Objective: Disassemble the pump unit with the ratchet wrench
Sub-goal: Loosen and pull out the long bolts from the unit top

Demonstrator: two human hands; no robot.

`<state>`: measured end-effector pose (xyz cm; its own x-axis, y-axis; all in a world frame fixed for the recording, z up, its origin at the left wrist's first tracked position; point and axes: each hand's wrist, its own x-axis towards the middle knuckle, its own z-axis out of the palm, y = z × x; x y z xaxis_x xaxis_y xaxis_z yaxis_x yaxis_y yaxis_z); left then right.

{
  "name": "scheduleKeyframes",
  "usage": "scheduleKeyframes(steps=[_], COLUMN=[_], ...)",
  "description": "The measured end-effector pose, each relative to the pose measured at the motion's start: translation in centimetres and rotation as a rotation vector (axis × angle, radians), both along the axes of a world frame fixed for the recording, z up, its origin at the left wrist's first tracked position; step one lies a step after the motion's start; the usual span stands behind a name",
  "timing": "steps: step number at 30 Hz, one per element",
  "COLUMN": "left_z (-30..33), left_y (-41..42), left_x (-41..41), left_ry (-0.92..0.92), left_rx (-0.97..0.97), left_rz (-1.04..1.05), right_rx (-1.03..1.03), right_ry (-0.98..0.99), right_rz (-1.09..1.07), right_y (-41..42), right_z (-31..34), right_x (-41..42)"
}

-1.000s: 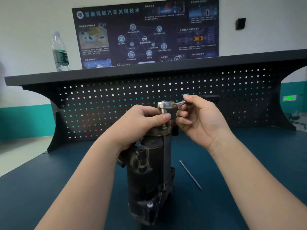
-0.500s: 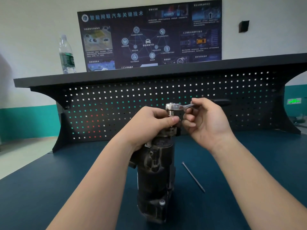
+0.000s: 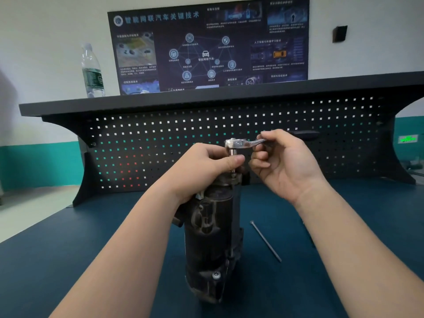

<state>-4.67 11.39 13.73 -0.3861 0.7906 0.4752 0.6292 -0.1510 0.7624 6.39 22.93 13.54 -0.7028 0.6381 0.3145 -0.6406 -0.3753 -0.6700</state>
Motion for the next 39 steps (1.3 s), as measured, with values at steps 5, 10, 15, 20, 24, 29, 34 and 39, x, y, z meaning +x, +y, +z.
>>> scheduleKeyframes(steps=[5,10,15,20,24,29,34,39], left_z=[-0.1,-0.1,0.0,0.0,-0.1,-0.1,0.0,-0.1], left_y=[0.7,0.2,-0.1,0.3,0.1,0.0,0.4,0.1], left_x=[0.0,-0.1,-0.2,-0.1,-0.1,0.1,0.1,0.4], left_ry=[0.035,-0.037,-0.028,0.033,-0.021,0.008,0.048,0.043], left_rx=[0.006,0.019,0.024,0.022,0.033,0.006,-0.003,0.01], left_rz=[0.026,-0.07,-0.037,-0.023,-0.068,-0.041,-0.002,-0.02], right_rx=[0.883,0.967,0.169,1.04,0.954,-0.05,0.65,0.934], right_ry=[0.089,0.12,0.068,0.068,0.033,0.042,0.102,0.135], right_rz=[-0.877,-0.823,-0.199,-1.072,-0.977,-0.168,-0.878,-0.992], right_y=[-1.5,-1.3,-0.5,-2.6,-2.5,-1.0,-2.3,-3.1], right_z=[-0.6,-0.3,0.0,-1.2,-0.7,-0.2,-1.2,-1.4], right_x=[0.4,0.5,-0.4,-0.2,-0.2,-0.6,-0.4,-0.6])
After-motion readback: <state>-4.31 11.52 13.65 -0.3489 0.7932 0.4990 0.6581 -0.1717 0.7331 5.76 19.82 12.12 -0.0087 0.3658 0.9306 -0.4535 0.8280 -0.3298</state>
